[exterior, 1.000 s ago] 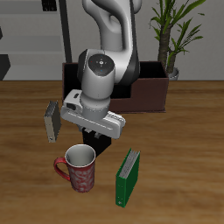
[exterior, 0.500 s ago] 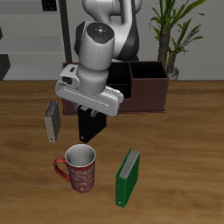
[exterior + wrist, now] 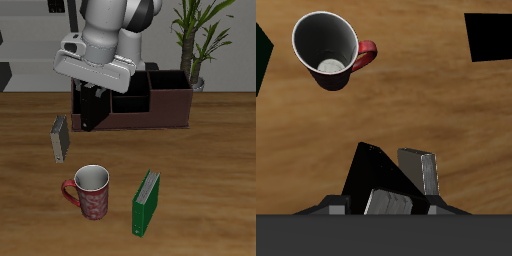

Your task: Place the black book into the back desk caddy's left compartment and place the yellow book into the back desk caddy's right compartment and place the green book into the back desk caddy's right compartment

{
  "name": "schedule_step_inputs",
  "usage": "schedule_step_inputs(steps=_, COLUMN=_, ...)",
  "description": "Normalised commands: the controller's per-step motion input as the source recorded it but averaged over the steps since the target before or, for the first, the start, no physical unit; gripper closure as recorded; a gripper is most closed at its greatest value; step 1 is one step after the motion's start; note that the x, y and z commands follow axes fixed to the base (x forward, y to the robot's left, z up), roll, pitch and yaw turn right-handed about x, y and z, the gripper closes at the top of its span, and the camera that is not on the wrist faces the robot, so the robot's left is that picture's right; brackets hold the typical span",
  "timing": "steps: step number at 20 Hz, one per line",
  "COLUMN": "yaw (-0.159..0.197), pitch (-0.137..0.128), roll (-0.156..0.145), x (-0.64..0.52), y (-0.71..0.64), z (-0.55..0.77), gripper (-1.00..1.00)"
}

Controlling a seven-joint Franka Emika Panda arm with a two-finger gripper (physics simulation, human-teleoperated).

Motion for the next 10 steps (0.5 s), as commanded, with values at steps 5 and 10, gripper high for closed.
schedule_step_inputs(steps=5, yaw=0.13, pitch=-0.022, roll=0.002, x=-0.64, y=-0.17, z=0.2, gripper=1.0)
schedule_step_inputs(steps=10, yaw=0.063, pitch=0.032, roll=-0.026, x=-0.53, y=-0.17, z=-0.13, gripper=1.0)
